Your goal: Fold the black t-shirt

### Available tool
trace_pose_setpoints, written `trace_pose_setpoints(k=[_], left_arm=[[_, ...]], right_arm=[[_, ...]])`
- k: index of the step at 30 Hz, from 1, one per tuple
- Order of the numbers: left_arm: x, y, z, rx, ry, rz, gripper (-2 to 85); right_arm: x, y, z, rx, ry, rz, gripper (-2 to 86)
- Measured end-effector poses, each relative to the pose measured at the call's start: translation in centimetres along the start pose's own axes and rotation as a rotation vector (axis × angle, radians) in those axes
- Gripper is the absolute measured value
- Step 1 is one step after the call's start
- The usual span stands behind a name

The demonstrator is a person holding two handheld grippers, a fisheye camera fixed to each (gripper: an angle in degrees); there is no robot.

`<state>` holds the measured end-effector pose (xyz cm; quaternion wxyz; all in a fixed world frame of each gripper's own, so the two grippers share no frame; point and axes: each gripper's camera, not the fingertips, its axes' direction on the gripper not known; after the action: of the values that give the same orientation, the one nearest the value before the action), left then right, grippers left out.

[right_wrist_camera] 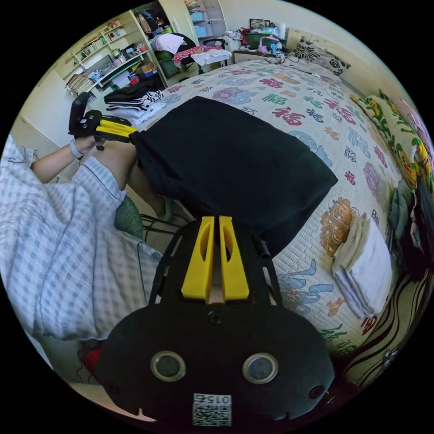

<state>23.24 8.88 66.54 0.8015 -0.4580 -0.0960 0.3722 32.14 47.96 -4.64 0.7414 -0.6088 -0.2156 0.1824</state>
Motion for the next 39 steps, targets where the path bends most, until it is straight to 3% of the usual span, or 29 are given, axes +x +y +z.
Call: trace_pose_setpoints(k=[6, 8, 10, 14, 17, 20, 24, 27, 32, 34, 35, 39], left_arm=[[2.0, 0.7, 7.6, -0.303, 0.041, 0.010, 1.7], [2.1, 1.5, 7.9, -0.330, 0.070, 0.010, 2.1], [1.2, 2.6, 7.1, -0.310, 0.046, -0.024, 2.6], [-6.2, 5.3, 4.7, -0.131, 0.003, -0.307, 5.2], [-13.6, 7.8, 5.7, 0.031, 0.101, -0.576, 9.2], [-19.0, 9.9, 10.1, 0.068, 0.179, -0.750, 12.4], [-22.9, 12.8, 17.8, 0.077, 0.282, -0.903, 13.8], [-24.2, 14.8, 23.3, 0.050, 0.356, -0.983, 14.2], [-23.9, 16.2, 28.9, -0.040, 0.342, -0.916, 11.0], [-24.2, 16.7, 29.9, -0.062, 0.405, -0.836, 7.4], [-24.8, 17.3, 30.5, -0.049, 0.515, -0.832, 3.5], [-26.3, 18.5, 29.2, 0.070, 0.584, -0.785, 1.8]], right_arm=[[0.7, 1.3, 5.3, -0.205, -0.003, 0.025, 3.9], [1.3, 2.5, 6.9, -0.293, 0.003, 0.056, 5.1], [2.1, 3.7, 6.7, -0.276, 0.008, 0.088, 6.7], [7.1, 5.8, 4.3, -0.096, -0.019, 0.292, 8.7], [12.4, 6.0, 2.8, 0.101, -0.134, 0.477, 10.3], [17.4, 5.3, 2.7, 0.253, -0.222, 0.600, 11.2], [22.4, 3.5, 4.9, 0.212, -0.236, 0.701, 14.7], [26.0, 2.7, 7.5, 0.172, -0.358, 0.774, 16.3], [28.9, 1.7, 9.7, 0.076, -0.349, 0.749, 6.8], [29.4, 1.3, 10.1, 0.092, -0.486, 0.689, 3.5], [29.7, 1.1, 10.2, 0.090, -0.531, 0.678, 2.4], [30.9, 0.7, 8.7, 0.072, -0.451, 0.661, 0.6]])
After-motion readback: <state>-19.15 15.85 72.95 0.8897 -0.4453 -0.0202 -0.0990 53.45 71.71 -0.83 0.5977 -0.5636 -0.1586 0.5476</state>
